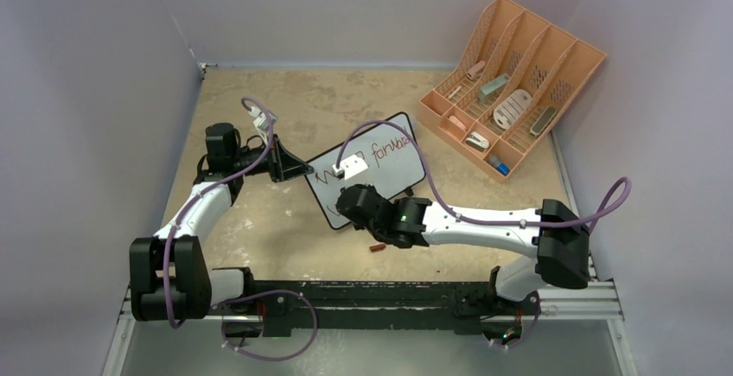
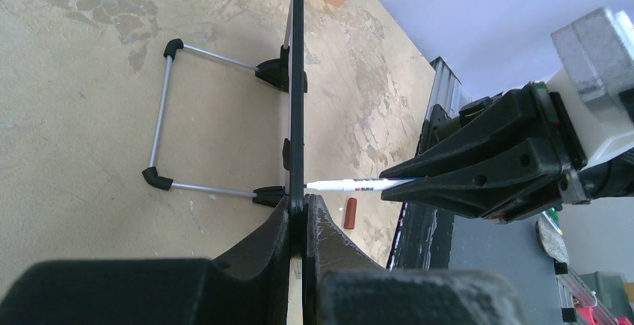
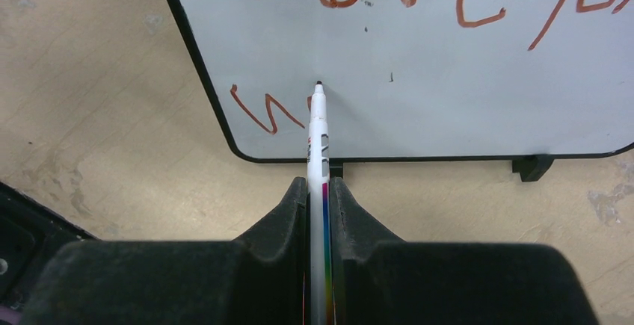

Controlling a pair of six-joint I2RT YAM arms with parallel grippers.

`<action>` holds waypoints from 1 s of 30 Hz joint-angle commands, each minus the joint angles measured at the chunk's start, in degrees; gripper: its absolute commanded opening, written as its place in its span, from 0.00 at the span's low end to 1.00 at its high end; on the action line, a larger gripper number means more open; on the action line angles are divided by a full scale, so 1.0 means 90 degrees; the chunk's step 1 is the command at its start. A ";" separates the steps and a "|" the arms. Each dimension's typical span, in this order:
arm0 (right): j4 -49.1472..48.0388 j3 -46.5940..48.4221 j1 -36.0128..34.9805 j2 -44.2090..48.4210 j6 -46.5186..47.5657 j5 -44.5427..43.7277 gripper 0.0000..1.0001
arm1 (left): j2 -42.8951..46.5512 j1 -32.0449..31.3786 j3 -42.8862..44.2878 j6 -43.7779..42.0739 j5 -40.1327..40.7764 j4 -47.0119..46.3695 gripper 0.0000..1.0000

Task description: Write a sentence on the whiteboard

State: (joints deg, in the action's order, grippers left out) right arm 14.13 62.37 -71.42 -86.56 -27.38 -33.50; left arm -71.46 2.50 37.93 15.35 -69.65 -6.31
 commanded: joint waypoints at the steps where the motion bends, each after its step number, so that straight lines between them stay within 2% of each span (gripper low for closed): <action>1: -0.0293 0.0217 0.0093 0.0465 0.0117 -0.0084 0.00 | -0.0038 -0.0015 0.0165 -0.0153 0.0013 0.0017 0.00; 9: -0.0135 -0.0121 0.0098 0.0736 0.0021 -0.0120 0.00 | -0.0038 -0.0015 0.0170 -0.0163 0.0046 0.0033 0.00; 30: -0.0447 -0.0173 0.0104 0.0355 0.0044 0.0097 0.00 | -0.0058 -0.0015 0.0176 -0.0153 0.0007 0.0027 0.00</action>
State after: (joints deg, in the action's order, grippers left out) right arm 12.29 59.59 -70.70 -83.02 -27.11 -32.88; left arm -71.48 2.50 38.04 15.35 -69.65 -6.24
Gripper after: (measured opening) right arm 0.139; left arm 0.031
